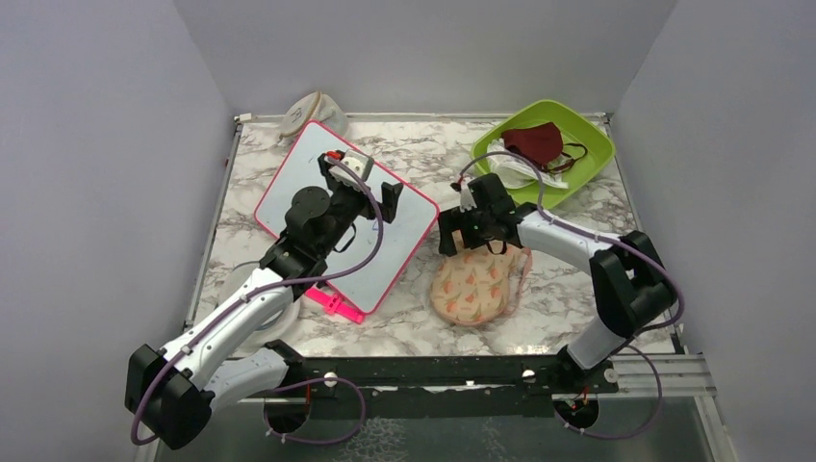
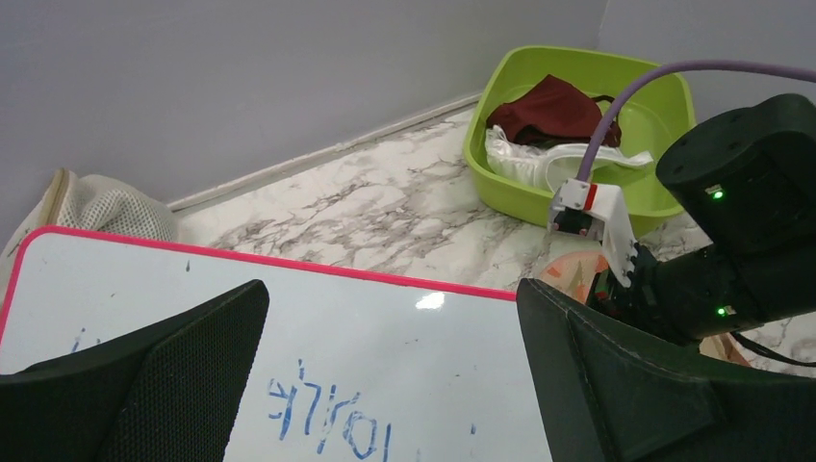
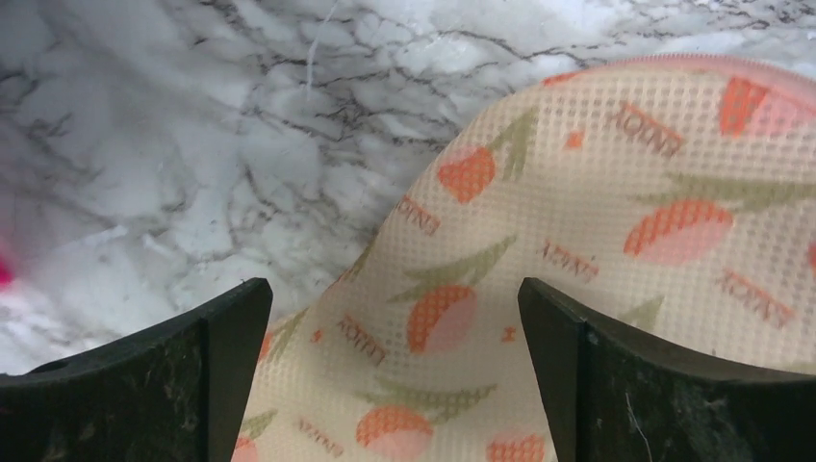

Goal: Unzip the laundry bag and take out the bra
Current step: Adjust the laundry bag at the center of the board.

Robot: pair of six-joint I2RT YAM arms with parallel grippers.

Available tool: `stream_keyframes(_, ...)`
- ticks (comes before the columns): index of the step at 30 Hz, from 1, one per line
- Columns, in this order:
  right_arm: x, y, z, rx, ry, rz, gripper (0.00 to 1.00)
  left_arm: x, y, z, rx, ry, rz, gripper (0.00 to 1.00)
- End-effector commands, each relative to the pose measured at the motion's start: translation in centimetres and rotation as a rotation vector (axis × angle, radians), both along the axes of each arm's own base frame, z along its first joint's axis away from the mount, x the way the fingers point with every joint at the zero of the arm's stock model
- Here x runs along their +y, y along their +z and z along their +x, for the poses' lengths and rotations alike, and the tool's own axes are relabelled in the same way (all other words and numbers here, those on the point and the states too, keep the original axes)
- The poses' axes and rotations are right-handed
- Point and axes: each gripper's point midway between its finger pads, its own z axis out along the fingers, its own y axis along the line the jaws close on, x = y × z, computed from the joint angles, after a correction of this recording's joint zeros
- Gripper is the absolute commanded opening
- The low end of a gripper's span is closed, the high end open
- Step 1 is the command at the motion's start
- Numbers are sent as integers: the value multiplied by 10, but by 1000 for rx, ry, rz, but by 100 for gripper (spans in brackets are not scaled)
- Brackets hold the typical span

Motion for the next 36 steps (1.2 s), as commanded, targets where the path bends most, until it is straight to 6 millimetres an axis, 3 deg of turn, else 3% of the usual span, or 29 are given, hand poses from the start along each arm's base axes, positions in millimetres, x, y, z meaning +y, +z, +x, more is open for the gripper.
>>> stream_keyframes(1,5,41,-10,-74,63,89,99,-14,11,-5,-7,-57,-21,98)
stream_keyframes(4,-20,53,-17,-59,-78,30,100,-21,10,-7,4,-91,-27,98)
stream_keyframes(7,-42,49,-35,8,-223,-3,100,-30,9,-11,10,-142,-29,98)
stream_keyframes(9,-45,43,-50,64,-280,29,99,-34,9,-13,12,-161,-29,99)
stream_keyframes(13,-29,28,-80,172,-277,172,93,-36,7,-14,17,-169,-29,99)
stream_keyframes(17,-45,8,-88,212,-355,153,93,-38,3,-14,25,-165,-13,99)
stream_keyframes(22,-92,-15,-68,194,-509,97,96,-43,2,-17,30,-187,-6,99)
stream_keyframes(25,-108,-22,-48,140,-507,59,97,-46,0,-18,31,-198,2,99)
stream_keyframes(31,-87,-6,4,52,-320,47,98,-65,-11,-25,46,-281,41,99)
stream_keyframes(34,-74,13,31,3,-234,64,98,-81,-19,-32,49,-353,63,99)
stream_keyframes(36,-68,30,35,-12,-214,81,98,-91,-26,-40,30,-403,86,99)
